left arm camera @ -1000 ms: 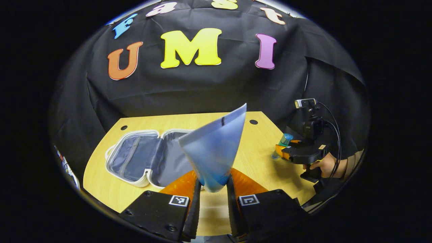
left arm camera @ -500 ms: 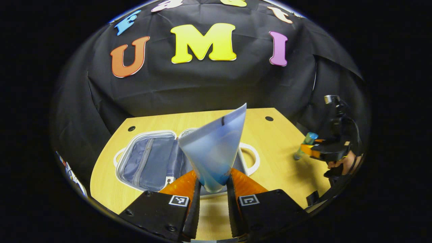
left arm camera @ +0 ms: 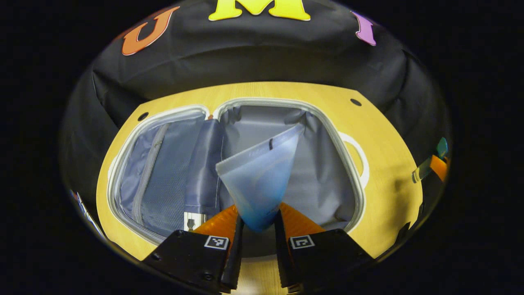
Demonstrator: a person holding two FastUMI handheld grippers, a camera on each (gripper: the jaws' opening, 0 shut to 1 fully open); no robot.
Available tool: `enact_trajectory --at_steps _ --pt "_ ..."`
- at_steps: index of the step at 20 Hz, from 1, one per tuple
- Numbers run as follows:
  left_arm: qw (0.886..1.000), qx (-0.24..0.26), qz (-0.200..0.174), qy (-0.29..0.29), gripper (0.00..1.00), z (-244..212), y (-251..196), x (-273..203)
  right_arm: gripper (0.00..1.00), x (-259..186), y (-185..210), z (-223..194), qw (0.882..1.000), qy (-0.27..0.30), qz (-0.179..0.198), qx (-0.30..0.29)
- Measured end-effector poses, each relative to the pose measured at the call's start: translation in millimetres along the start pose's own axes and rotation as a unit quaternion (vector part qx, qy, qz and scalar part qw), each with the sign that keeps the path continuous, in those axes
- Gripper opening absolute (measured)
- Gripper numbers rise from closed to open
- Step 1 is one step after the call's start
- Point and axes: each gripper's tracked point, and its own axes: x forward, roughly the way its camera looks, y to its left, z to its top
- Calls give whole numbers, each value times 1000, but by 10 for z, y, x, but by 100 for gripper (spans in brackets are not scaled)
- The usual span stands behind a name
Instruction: First open the suitcase, pack the skin care products into it, and then close the suitcase.
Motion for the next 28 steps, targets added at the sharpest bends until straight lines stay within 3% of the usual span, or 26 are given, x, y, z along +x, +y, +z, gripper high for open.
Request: enact_trajectory --at_steps 5,10,11,13,15,16,19,23,24,25,26,27,28 --pt "997 -10 13 76 40 -213 21 258 36 -157 98 17 1000 3 2 0" --pt "996 0 24 89 40 -65 45 397 36 -203 104 -53 1000 11 5 -1" --pt "995 -4 23 94 45 -52 44 398 36 -190 110 -80 1000 12 6 -3" --pt "994 -9 25 106 40 -43 51 426 36 -180 100 -105 1000 12 8 -9" --pt "993 -9 26 116 40 -42 45 440 36 -165 111 -106 1000 13 15 -7" --pt "993 -8 27 117 44 -48 48 440 34 -151 114 -98 1000 14 18 -4" --pt "993 -8 25 116 41 -38 34 436 36 -128 160 -70 999 14 30 -2" --pt "993 4 30 114 45 -27 54 420 36 -77 298 7 999 9 46 -19" --pt "992 9 45 114 50 -28 114 396 36 -67 346 40 998 9 49 -22" --pt "993 5 38 109 48 -28 74 414 34 -52 413 79 998 7 54 -26" --pt "995 0 21 96 80 21 -17 377 34 -43 493 138 998 4 61 -32" --pt "997 -3 8 80 75 68 -89 316 34 -26 576 201 997 -1 66 -42" --pt "998 -4 5 62 87 130 -120 208 36 -16 657 287 996 -7 71 -52"
